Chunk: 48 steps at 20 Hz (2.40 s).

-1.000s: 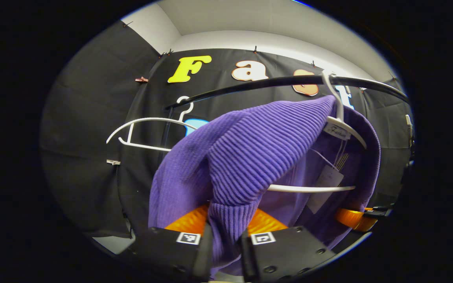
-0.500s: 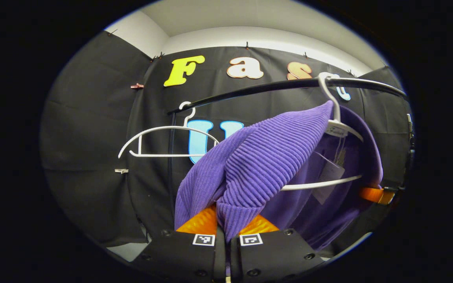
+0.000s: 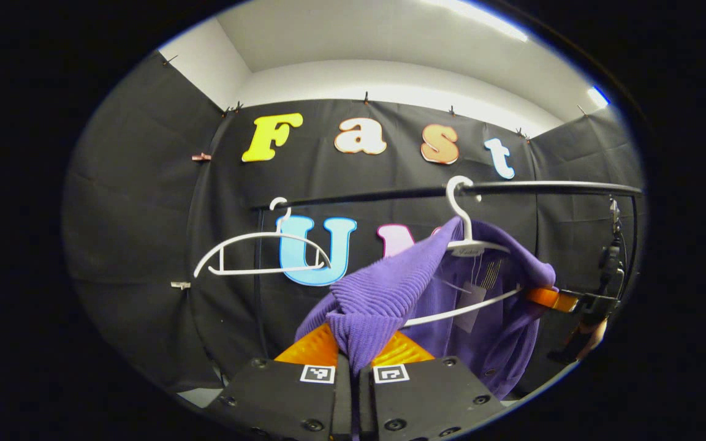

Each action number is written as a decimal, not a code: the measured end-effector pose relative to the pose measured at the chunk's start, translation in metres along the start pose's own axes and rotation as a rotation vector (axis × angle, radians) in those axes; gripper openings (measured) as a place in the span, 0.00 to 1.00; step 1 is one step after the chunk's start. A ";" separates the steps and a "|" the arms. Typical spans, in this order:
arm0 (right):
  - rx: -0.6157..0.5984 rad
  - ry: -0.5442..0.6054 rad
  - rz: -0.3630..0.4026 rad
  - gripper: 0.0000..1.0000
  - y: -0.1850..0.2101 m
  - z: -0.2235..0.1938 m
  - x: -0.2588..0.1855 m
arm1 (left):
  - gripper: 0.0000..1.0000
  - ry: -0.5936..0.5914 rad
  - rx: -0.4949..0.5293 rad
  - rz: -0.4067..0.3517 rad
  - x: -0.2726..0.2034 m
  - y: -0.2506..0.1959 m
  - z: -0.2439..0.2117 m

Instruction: Grasp the clothes on the hanger with both hands and then place them into the laundry hamper below.

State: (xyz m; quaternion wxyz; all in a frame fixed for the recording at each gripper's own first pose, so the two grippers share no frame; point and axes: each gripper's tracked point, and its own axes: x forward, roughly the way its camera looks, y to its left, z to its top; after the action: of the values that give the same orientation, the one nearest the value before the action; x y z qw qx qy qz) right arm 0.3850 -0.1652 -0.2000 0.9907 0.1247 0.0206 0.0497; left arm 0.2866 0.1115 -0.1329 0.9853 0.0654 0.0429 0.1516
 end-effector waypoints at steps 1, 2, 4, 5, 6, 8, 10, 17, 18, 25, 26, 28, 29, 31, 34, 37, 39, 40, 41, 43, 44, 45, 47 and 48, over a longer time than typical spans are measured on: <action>-0.010 -0.019 -0.003 0.28 0.001 0.003 -0.001 | 0.10 -0.005 0.017 0.012 0.002 0.006 0.003; -0.017 -0.027 -0.009 0.19 -0.001 0.005 -0.001 | 0.08 -0.014 0.029 0.019 0.004 0.009 0.009; 0.005 -0.039 -0.020 0.23 -0.003 0.007 0.003 | 0.10 -0.051 0.053 0.031 0.006 0.014 0.024; 0.025 -0.060 -0.023 0.21 -0.004 0.012 0.002 | 0.10 -0.077 0.064 0.043 0.008 0.018 0.032; 0.049 -0.097 -0.023 0.19 -0.004 0.020 0.004 | 0.10 -0.098 0.072 0.043 0.011 0.021 0.039; 0.109 -0.125 -0.030 0.23 -0.006 0.026 0.013 | 0.08 -0.111 0.075 0.037 0.022 0.025 0.041; 0.154 -0.143 -0.019 0.19 -0.008 0.030 0.023 | 0.10 -0.111 0.083 0.036 0.031 0.033 0.043; 0.205 -0.154 0.067 0.23 -0.008 0.041 0.070 | 0.08 -0.158 0.176 0.042 0.077 0.057 0.064; 0.203 -0.153 0.074 0.23 -0.010 0.042 0.077 | 0.08 -0.148 0.180 0.024 0.085 0.058 0.060; 0.151 -0.055 0.179 0.23 0.012 0.031 0.099 | 0.09 -0.018 0.134 -0.021 0.141 0.087 0.003; 0.156 -0.055 0.183 0.23 0.013 0.028 0.099 | 0.10 -0.015 0.115 -0.024 0.142 0.089 -0.001; 0.172 -0.046 0.185 0.23 0.007 0.028 0.100 | 0.10 -0.044 0.047 -0.067 0.138 0.083 -0.002; 0.201 -0.036 0.198 0.23 0.009 0.029 0.097 | 0.09 -0.046 0.025 -0.089 0.136 0.082 -0.003; 0.191 -0.013 0.214 0.18 0.014 0.028 0.095 | 0.09 0.011 0.001 -0.122 0.138 0.088 -0.014; 0.113 0.001 0.221 0.23 0.020 0.025 0.088 | 0.09 0.069 -0.026 -0.105 0.139 0.104 -0.023; 0.145 0.020 0.225 0.22 0.020 0.022 0.086 | 0.09 0.048 -0.061 -0.128 0.133 0.101 -0.025; 0.145 0.031 0.240 0.22 0.020 0.022 0.082 | 0.09 0.139 -0.122 -0.153 0.133 0.103 -0.059; 0.150 0.045 0.264 0.22 0.027 0.019 0.077 | 0.09 0.199 -0.149 -0.141 0.131 0.103 -0.079; 0.139 0.053 0.280 0.23 0.034 0.017 0.073 | 0.09 0.231 -0.144 -0.099 0.133 0.107 -0.099; 0.069 0.054 0.267 0.23 0.032 0.010 0.071 | 0.09 0.249 -0.125 -0.049 0.132 0.101 -0.125; 0.059 0.058 0.252 0.23 0.028 0.008 0.071 | 0.08 0.264 -0.122 -0.039 0.129 0.089 -0.137; 0.073 0.062 0.236 0.23 0.023 0.006 0.069 | 0.08 0.276 -0.134 -0.042 0.122 0.075 -0.147; 0.090 0.083 0.161 0.23 -0.001 -0.006 0.068 | 0.08 0.311 -0.206 -0.066 0.113 0.048 -0.160; 0.076 0.106 0.109 0.23 -0.018 -0.016 0.066 | 0.08 0.336 -0.256 -0.086 0.111 0.031 -0.165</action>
State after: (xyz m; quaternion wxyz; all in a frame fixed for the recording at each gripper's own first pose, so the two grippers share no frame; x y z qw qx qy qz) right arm 0.4519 -0.1717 -0.2220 0.9787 0.1603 0.0679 0.1093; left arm 0.3657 0.1938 -0.2984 0.9701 -0.0884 0.1899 0.1225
